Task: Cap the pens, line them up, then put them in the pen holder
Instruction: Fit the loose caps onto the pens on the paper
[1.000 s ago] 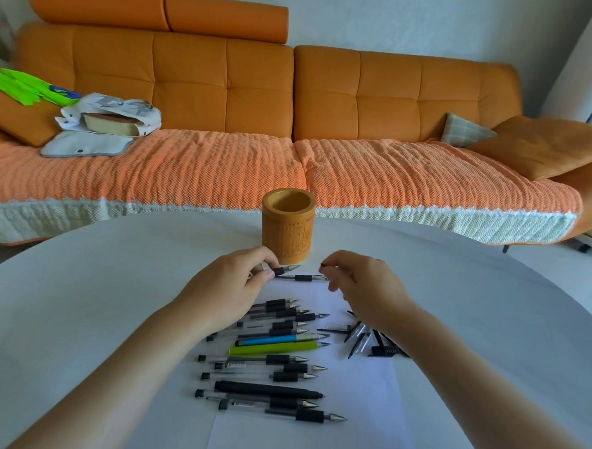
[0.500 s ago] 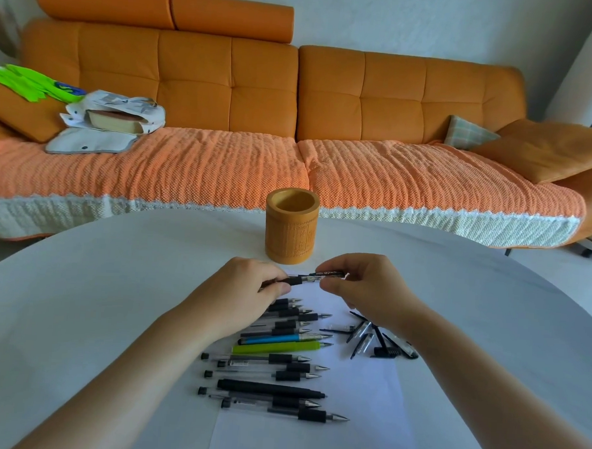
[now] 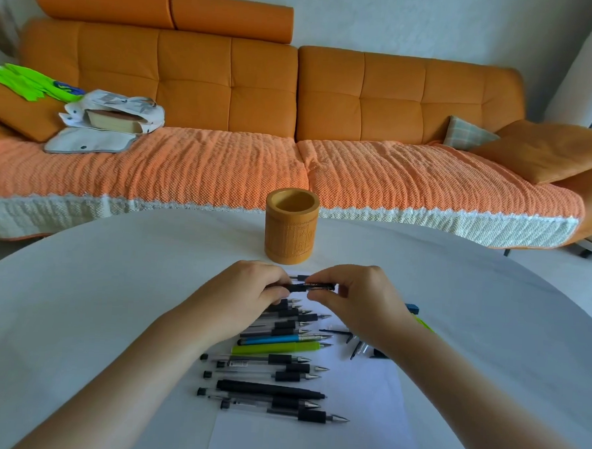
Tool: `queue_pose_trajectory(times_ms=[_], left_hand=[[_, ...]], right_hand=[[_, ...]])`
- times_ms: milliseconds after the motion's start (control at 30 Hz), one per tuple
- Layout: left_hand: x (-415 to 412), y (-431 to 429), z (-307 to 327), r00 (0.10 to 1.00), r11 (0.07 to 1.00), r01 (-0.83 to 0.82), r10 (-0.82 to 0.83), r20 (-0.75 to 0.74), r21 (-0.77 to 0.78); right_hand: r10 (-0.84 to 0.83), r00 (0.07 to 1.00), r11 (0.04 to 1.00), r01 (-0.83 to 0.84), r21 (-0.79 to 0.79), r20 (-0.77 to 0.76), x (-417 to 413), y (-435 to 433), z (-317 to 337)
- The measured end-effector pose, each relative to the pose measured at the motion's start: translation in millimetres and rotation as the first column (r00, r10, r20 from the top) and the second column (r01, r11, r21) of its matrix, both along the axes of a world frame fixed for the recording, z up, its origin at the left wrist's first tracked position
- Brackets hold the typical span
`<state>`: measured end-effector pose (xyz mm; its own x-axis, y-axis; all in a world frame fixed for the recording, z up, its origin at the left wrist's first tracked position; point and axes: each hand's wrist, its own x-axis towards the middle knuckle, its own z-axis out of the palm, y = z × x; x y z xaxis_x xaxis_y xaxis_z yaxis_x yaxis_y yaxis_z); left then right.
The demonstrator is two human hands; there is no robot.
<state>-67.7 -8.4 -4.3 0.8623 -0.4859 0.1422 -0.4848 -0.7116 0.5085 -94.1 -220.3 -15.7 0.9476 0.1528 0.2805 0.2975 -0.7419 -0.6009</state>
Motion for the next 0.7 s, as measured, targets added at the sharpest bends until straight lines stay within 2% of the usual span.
queue_pose_trajectory(times_ms=[133,233,400,533,600,700], left_hand=[[-1.2,4.3,-1.9,0.992,0.999,-0.022,0.017,0.124,0.041],[-1.1,5.1,-7.1,0.993,0.999,0.012,-0.008,0.118,-0.031],[1.8,6.5,-6.2,0.992,0.997,0.04,-0.032,0.12,-0.068],[7.0,2.9,-0.1,0.999,0.999,0.02,-0.018,0.049,-0.041],[9.9,3.3,-0.8,0.998,1.0,0.004,-0.002,0.067,-0.017],[10.0,5.0,-3.6,0.989,0.998,-0.045,0.051,0.141,-0.041]], right_hand=[[0.01,0.998,0.991,-0.002,0.133,-0.056,-2.0,6.5,-9.3],[0.032,0.993,0.979,-0.008,0.204,-0.115,-0.9,10.1,-10.4],[0.099,0.942,0.934,0.023,0.356,-0.322,0.6,12.8,-3.5],[0.024,0.985,0.985,0.007,0.175,-0.173,10.0,7.0,2.2],[0.015,0.994,0.996,-0.005,0.092,-0.11,13.8,4.3,3.7],[0.033,0.994,0.994,-0.021,0.11,-0.103,15.1,2.5,2.2]])
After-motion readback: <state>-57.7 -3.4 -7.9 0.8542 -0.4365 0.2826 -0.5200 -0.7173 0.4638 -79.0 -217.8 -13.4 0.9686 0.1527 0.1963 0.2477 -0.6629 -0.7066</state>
